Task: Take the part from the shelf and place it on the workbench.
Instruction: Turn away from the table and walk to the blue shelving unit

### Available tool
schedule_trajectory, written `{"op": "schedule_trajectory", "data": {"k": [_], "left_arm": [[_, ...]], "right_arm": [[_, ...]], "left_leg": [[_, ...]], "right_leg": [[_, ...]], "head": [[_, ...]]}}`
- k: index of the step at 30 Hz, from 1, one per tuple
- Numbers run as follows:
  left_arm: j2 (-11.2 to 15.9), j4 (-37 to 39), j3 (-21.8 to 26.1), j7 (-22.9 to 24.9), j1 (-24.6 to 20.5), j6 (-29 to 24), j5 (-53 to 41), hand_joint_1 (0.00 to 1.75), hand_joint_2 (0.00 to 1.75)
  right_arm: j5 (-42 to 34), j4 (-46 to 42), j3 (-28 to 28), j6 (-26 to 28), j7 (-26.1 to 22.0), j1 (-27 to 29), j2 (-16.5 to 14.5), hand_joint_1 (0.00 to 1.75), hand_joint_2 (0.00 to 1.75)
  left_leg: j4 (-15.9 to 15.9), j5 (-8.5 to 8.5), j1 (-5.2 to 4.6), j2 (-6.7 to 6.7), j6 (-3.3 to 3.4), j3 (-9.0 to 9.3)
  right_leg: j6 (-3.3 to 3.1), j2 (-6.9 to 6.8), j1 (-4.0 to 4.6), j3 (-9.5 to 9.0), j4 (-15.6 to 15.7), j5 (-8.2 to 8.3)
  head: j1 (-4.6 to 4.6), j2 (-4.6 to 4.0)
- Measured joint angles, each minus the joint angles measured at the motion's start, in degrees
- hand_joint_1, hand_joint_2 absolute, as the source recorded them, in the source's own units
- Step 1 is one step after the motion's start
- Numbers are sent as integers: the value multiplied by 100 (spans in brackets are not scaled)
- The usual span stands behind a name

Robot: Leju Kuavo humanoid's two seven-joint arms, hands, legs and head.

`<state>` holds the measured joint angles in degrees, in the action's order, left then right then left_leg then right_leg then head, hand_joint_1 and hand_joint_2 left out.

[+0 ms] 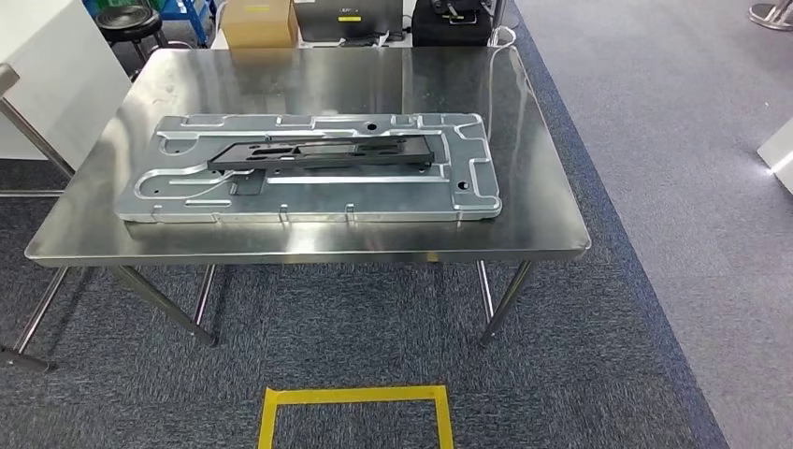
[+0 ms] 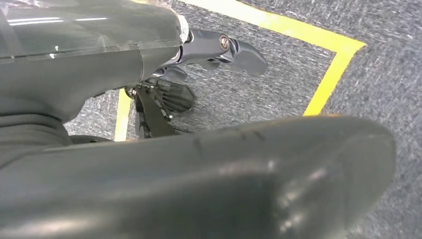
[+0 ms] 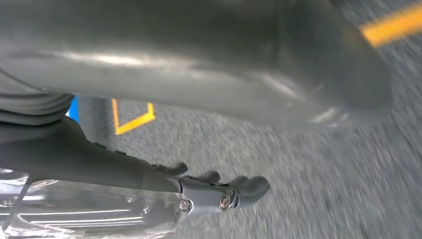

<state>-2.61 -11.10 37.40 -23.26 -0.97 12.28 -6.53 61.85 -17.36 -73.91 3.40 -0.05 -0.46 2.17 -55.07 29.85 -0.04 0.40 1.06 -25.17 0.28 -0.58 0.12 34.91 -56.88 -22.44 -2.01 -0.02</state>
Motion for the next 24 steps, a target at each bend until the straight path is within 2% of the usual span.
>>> {"op": "schedule_trajectory", "data": {"k": [1, 2, 4, 5, 6, 7, 8, 9, 10, 11, 12, 13, 14, 15, 16, 17, 18, 20, 21, 22, 23, 24], "left_arm": [[-3, 1, 0, 1, -6, -7, 0, 0, 0], [-7, 1, 0, 3, -10, -13, 1, 0, 0], [-10, 2, 1, 5, -14, -17, 2, 0, 0], [-11, 2, 2, 7, -15, -19, 2, 0, 0], [-15, 2, 2, 9, -16, -19, 2, 0, 0], [-23, 2, 2, 14, -17, -19, 1, 0, 0], [-33, 2, 2, 20, -19, -19, -2, 0, 0], [-45, 2, 2, 27, -20, -20, -5, 0, 0], [-56, 2, 2, 33, -22, -22, -9, 0, 0], [-65, 2, 2, 37, -25, -26, -12, 0, 0], [-72, 2, 2, 40, -29, -32, -14, 0, 0], [-76, 2, 2, 41, -32, -39, -16, 0, 0], [-79, 2, 2, 43, -32, -43, -19, 0, 0], [-80, 2, 2, 48, -27, -42, -21, 0, 0], [-81, 3, 3, 52, -22, -34, -25, 0, 0], [-82, 3, 3, 61, -17, -21, -29, 0, 0], [-84, 4, 3, 70, -12, -2, -38, 0, 0], [-88, 4, 3, 84, -12, 28, -55, 0, 0], [-89, 4, 3, 87, -13, 35, -62, 0, 0], [-89, 4, 3, 89, -16, 37, -63, 0, 0], [-89, 4, 3, 91, -18, 38, -64, 0, 0], [-89, 4, 4, 95, -22, 38, -66, 0, 0]], "right_arm": [[59, 47, 1, -41, 15, -5, -31, 0, 0], [107, 90, 1, -78, 20, -8, -57, 0, 0], [177, 157, 1, -162, -22, -18, -90, 0, 0], [211, 184, 2, -222, -66, -28, -97, 0, 0], [245, 207, 4, -285, -113, -38, -102, 0, 0], [280, 231, 8, -351, -160, -46, -107, 0, 0], [309, 250, 13, -403, -194, -53, -110, 0, 0], [333, 264, 19, -441, -218, -58, -112, 0, 0], [351, 276, 25, -468, -238, -66, -113, 0, 0], [361, 284, 31, -481, -251, -76, -113, 0, 0], [367, 291, 38, -488, -262, -86, -113, 0, 0], [370, 302, 47, -497, -269, -94, -114, 0, 0], [374, 310, 54, -516, -273, -97, -114, 0, 0], [386, 322, 60, -546, -263, -96, -116, 0, 0], [411, 335, 66, -593, -233, -95, -118, 0, 0], [448, 346, 75, -653, -173, -96, -120, 0, 0], [492, 361, 91, -716, -67, -96, -123, 0, 0], [570, 388, 128, -822, 228, -93, -131, 0, 0], [593, 402, 142, -852, 361, -89, -135, 0, 0], [606, 414, 151, -866, 462, -87, -142, 0, 0], [613, 422, 156, -867, 538, -87, -147, 0, 0], [622, 430, 160, -861, 632, -89, -153, 0, 0]], "left_leg": [[26, -63, 12, 13, 44, -39], [49, -139, 27, 26, 86, -96], [58, -281, 33, 40, 134, -253], [44, -350, 31, 42, 133, -348], [25, -417, 30, 43, 126, -446], [-3, -483, 31, 44, 113, -552], [-40, -543, 34, 44, 97, -661], [-83, -593, 38, 43, 80, -765], [-129, -640, 40, 41, 57, -860], [-175, -681, 36, 38, 28, -937], [-203, -728, 33, 37, -9, -985], [-214, -780, 34, 37, -48, -1015], [-209, -837, 37, 37, -89, -1030], [-202, -880, 46, 35, -128, -1044], [-239, -831, 56, 29, -158, -1082], [-359, -668, 64, 22, -184, -1141], [-588, -400, 71, 15, -204, -1225], [-1325, 211, 78, 11, -235, -1399], [-1684, 364, 79, 11, -245, -1441], [-1918, 373, 78, 10, -246, -1413], [-1966, 257, 77, 10, -238, -1298], [-1804, 86, 76, 9, -219, -1080]], "right_leg": [[34, 11, -7, 28, -44, -72], [67, 25, -15, 75, -178, -257], [127, 46, -47, 234, -763, -856], [154, 47, -64, 311, -1146, -1095], [178, 47, -80, 347, -1457, -1195], [198, 47, -97, 307, -1620, -1143], [211, 47, -114, 173, -1590, -984], [218, 46, -128, -62, -1346, -804], [217, 47, -139, -377, -948, -710], [201, 52, -133, -700, -476, -728], [172, 55, -119, -934, -104, -792], [133, 58, -99, -1065, 133, -869], [86, 59, -75, -1089, 232, -886], [33, 50, -79, -1034, 222, -835], [-22, 38, -82, -972, 221, -772], [-75, 25, -88, -898, 228, -697], [-117, 11, -95, -810, 236, -616], [-155, -2, -69, -617, 221, -464], [-158, -6, -57, -507, 204, -389], [-155, -9, -47, -392, 178, -317], [-150, -11, -39, -275, 145, -251], [-139, -10, -32, -159, 108, -190]], "head": [[0, 0], [1, 0], [1, 0], [1, 0], [2, 0], [2, 0], [1, 0], [1, 0], [0, 0], [-1, 0], [0, 0], [0, 0], [1, 0], [1, 0], [1, 0], [1, 0], [1, 0], [0, 0], [0, 0], [-1, 0], [-1, 0], [-1, 0]]}}
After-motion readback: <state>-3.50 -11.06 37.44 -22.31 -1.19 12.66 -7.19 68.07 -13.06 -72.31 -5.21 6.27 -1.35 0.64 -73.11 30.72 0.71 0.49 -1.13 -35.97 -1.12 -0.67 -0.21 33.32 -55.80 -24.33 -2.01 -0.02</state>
